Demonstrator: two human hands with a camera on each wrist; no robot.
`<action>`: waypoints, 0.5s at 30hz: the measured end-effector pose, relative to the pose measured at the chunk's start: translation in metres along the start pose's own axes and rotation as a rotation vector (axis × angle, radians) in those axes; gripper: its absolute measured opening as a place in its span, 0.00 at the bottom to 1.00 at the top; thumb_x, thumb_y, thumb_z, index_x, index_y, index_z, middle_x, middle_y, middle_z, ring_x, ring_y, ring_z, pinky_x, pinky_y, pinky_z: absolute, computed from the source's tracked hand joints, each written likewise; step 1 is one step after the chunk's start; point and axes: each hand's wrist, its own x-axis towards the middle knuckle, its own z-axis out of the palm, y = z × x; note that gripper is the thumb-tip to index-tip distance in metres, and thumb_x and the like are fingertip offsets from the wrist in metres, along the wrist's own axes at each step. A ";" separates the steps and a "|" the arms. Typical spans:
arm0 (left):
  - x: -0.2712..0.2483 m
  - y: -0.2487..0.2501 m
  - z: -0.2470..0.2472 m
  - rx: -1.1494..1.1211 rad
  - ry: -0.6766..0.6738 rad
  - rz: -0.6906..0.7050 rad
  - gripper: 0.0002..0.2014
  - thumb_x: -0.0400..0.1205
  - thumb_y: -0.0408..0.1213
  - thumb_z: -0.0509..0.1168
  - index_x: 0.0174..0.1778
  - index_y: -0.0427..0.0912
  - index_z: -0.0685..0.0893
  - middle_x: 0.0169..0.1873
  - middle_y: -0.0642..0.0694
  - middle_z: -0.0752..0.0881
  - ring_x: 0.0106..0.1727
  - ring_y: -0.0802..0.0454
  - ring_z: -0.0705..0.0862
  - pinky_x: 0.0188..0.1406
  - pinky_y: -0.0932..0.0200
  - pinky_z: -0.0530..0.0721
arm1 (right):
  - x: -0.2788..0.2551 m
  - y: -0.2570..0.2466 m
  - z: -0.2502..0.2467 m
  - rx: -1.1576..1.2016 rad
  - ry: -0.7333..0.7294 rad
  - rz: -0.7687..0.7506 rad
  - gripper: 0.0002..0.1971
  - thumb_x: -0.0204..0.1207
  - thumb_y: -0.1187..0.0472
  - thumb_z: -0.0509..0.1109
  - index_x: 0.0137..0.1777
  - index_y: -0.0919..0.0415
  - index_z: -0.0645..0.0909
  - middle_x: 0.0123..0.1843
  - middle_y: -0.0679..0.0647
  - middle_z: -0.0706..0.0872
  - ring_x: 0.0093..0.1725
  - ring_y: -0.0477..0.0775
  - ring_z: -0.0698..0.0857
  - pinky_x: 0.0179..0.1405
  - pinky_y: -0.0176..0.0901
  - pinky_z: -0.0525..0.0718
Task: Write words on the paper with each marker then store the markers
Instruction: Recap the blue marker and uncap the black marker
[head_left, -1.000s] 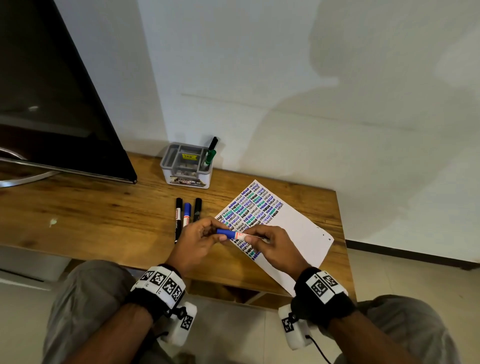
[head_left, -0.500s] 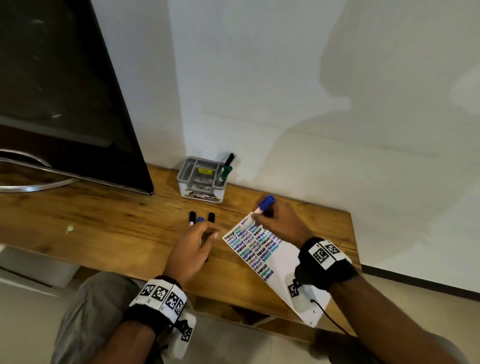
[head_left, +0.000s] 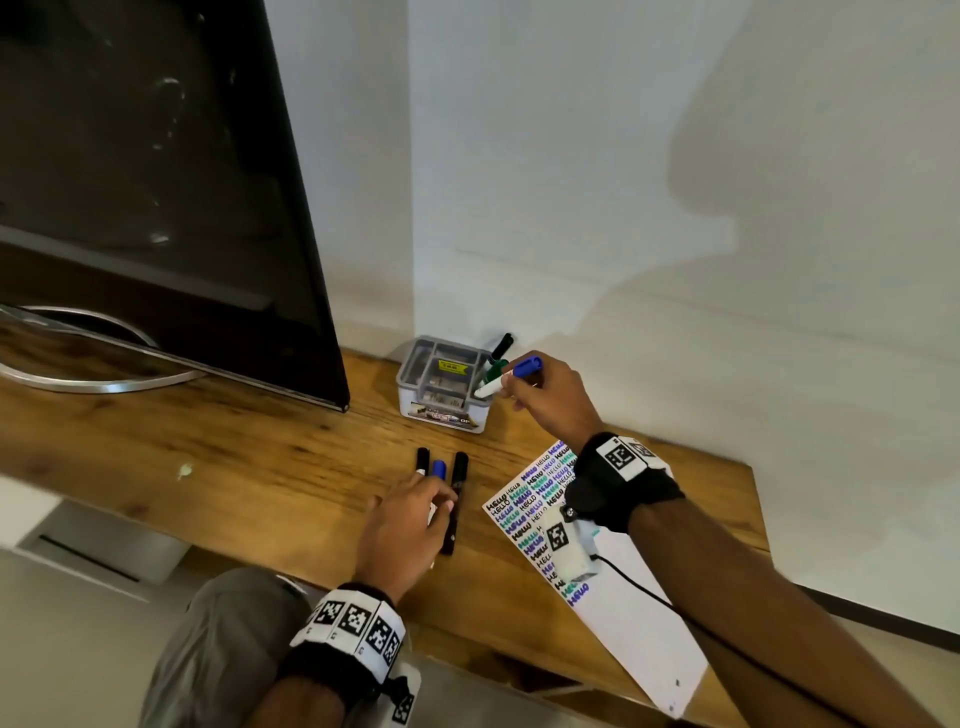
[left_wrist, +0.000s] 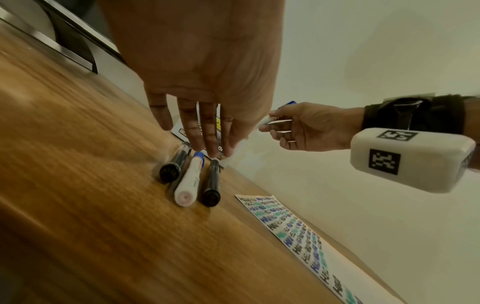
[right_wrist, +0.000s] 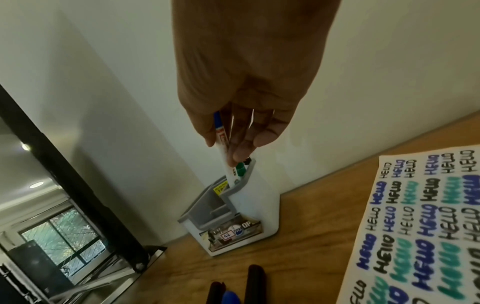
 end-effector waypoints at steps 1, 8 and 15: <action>0.000 -0.001 0.000 0.010 0.001 -0.007 0.06 0.86 0.46 0.62 0.55 0.58 0.82 0.56 0.60 0.84 0.62 0.59 0.80 0.65 0.50 0.67 | 0.001 0.001 0.003 -0.017 -0.008 -0.002 0.04 0.79 0.57 0.73 0.51 0.54 0.85 0.45 0.56 0.93 0.45 0.59 0.91 0.56 0.57 0.89; 0.002 0.000 0.003 0.077 -0.007 -0.041 0.07 0.85 0.47 0.62 0.58 0.59 0.80 0.54 0.60 0.82 0.60 0.58 0.78 0.61 0.52 0.66 | -0.002 0.003 0.002 0.003 0.021 0.039 0.08 0.78 0.58 0.74 0.56 0.56 0.85 0.44 0.55 0.94 0.37 0.50 0.92 0.39 0.37 0.88; 0.002 0.001 0.005 0.167 -0.046 -0.079 0.12 0.83 0.49 0.63 0.62 0.56 0.78 0.57 0.55 0.81 0.64 0.53 0.78 0.64 0.48 0.69 | -0.043 0.036 0.010 0.036 -0.003 0.177 0.02 0.83 0.65 0.70 0.52 0.61 0.83 0.43 0.57 0.92 0.38 0.48 0.89 0.40 0.41 0.86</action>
